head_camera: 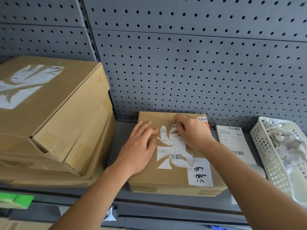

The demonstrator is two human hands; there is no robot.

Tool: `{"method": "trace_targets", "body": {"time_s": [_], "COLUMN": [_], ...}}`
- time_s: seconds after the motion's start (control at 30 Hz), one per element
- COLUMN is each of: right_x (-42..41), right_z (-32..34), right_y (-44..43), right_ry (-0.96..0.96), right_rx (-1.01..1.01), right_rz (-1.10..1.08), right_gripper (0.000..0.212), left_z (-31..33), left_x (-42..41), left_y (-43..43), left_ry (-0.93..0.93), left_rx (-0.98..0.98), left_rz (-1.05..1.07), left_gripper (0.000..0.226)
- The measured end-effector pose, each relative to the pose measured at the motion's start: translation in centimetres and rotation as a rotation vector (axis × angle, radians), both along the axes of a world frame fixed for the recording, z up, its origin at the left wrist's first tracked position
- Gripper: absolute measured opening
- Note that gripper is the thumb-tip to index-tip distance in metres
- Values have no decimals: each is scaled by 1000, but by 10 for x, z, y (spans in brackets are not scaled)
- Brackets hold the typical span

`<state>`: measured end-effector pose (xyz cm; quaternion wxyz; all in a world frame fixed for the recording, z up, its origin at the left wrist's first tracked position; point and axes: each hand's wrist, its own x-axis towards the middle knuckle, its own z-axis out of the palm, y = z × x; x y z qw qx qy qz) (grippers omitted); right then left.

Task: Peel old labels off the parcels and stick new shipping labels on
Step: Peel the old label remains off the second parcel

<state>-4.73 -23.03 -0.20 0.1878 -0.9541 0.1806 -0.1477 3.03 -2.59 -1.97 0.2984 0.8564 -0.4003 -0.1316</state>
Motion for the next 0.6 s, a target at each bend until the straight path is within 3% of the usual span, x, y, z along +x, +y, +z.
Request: {"method": "trace_targets", "body": {"time_s": [0.27,0.47,0.6], "right_x": [3,-1,2], "right_z": [1,-7,-8], "right_y": [-2,-5,-6], "right_ry": [34,-89,-34], "right_rx": [-8,62,9], "right_rz": [2,21,43], "right_gripper": [23,23,23], "left_z": [-1,-1,-1], "left_x": [1,1,1], "left_y": [0,0,0], "left_ry": [-5,1,1], "left_rx": [15,12,6], "left_rz": [2,4,0], "left_gripper": [37,37,37]}}
